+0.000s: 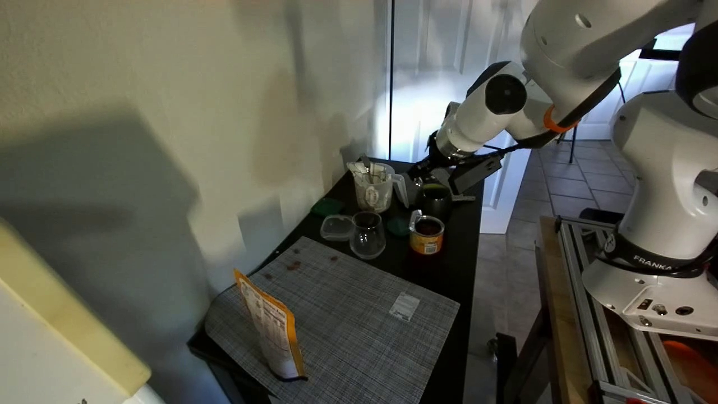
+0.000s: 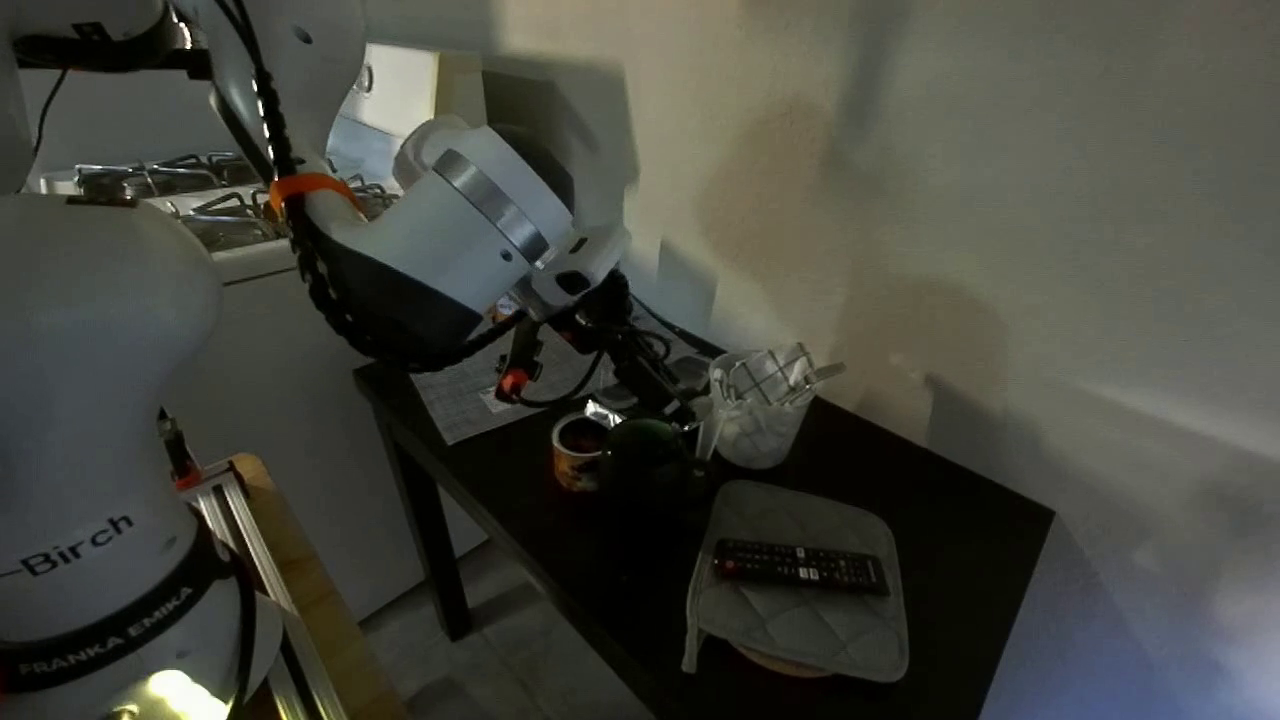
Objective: Put the spoon in the cup
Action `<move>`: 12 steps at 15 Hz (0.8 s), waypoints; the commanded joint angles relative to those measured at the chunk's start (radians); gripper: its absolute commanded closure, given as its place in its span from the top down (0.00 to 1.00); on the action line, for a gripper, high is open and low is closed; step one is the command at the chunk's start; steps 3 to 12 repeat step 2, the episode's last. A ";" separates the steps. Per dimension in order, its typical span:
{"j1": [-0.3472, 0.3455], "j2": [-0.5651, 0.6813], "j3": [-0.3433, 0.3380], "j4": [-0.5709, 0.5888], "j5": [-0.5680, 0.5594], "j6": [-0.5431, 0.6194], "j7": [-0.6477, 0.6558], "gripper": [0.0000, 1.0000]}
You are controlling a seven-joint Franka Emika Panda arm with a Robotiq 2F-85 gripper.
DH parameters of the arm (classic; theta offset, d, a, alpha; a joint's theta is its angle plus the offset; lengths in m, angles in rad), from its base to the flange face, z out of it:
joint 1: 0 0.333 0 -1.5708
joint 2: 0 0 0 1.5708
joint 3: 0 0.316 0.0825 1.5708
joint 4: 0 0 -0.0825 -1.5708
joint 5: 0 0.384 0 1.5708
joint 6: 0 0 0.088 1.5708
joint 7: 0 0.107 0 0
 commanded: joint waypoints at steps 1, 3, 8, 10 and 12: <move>0.050 0.214 -0.099 0.002 0.032 0.210 0.135 1.00; 0.029 0.044 -0.062 0.004 0.021 0.056 -0.010 1.00; 0.029 0.044 -0.062 0.004 0.021 0.056 -0.010 1.00; 0.029 0.044 -0.062 0.004 0.021 0.056 -0.010 1.00; 0.029 0.044 -0.062 0.004 0.021 0.056 -0.010 1.00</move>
